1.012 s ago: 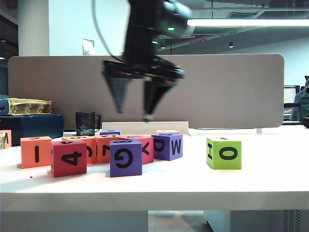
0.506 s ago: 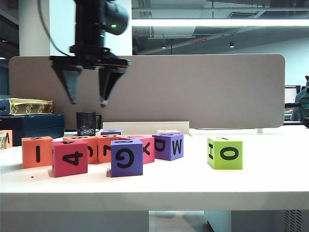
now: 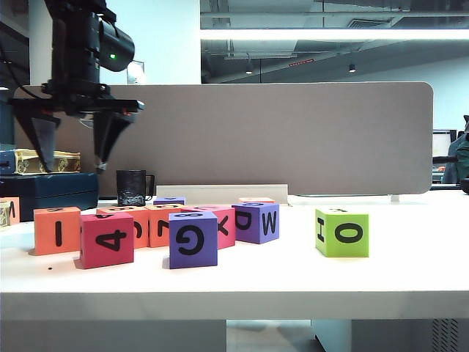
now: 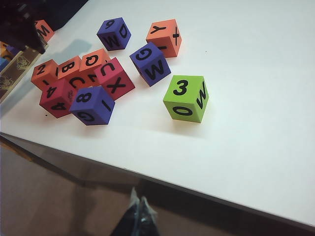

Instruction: Select the appropriate blocks from the scattered letter blocks on the table and arrange them in a row to spell out "23".

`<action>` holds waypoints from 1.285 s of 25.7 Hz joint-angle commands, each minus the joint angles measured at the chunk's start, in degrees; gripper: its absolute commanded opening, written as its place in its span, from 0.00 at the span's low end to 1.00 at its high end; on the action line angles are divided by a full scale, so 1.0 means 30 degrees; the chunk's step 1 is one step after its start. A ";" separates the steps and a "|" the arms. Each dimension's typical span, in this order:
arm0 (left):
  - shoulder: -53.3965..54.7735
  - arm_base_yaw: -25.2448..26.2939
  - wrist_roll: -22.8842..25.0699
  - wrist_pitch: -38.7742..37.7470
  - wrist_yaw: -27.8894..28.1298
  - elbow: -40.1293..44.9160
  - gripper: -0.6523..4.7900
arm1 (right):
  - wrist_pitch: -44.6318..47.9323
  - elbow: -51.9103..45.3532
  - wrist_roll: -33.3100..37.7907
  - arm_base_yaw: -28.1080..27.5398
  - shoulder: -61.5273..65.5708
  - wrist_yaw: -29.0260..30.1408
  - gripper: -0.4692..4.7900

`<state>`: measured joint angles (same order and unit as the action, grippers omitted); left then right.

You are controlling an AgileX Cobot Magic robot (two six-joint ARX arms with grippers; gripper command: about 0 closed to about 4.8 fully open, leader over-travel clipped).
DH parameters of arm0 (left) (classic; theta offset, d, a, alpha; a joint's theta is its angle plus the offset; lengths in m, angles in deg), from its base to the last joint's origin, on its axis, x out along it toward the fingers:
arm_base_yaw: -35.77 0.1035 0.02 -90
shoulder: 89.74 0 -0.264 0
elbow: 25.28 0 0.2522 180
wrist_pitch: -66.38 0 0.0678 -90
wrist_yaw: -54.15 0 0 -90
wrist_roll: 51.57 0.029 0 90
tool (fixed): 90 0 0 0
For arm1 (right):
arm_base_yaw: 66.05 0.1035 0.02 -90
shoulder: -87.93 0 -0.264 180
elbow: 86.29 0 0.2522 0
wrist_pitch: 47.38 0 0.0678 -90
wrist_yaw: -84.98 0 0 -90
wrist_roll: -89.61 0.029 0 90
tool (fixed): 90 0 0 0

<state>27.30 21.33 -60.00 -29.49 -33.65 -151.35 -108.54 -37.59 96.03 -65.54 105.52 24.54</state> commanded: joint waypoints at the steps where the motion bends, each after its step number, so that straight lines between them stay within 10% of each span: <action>1: -0.0918 0.0087 0.0051 -0.0095 0.1013 0.0532 0.80 | 0.0364 0.0102 0.0073 -0.0015 0.0036 -0.0044 0.09; 14: -0.3308 0.0189 -0.0568 0.1049 0.2055 0.4830 0.80 | 0.0452 0.0102 0.0073 -0.0007 0.0044 -0.0036 0.09; 21: -0.7519 0.0160 -0.1938 0.8568 0.1472 1.2735 0.80 | 0.0452 0.0102 0.0066 -0.0007 0.0044 -0.0036 0.09; 33: -0.7643 0.0066 -0.6579 1.4564 0.0546 1.5271 0.80 | 0.0452 0.0102 0.0066 -0.0007 0.0044 -0.0029 0.09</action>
<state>4.56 21.53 -77.22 12.19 -32.01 -105.50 -108.14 -37.59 96.11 -65.52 105.54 24.52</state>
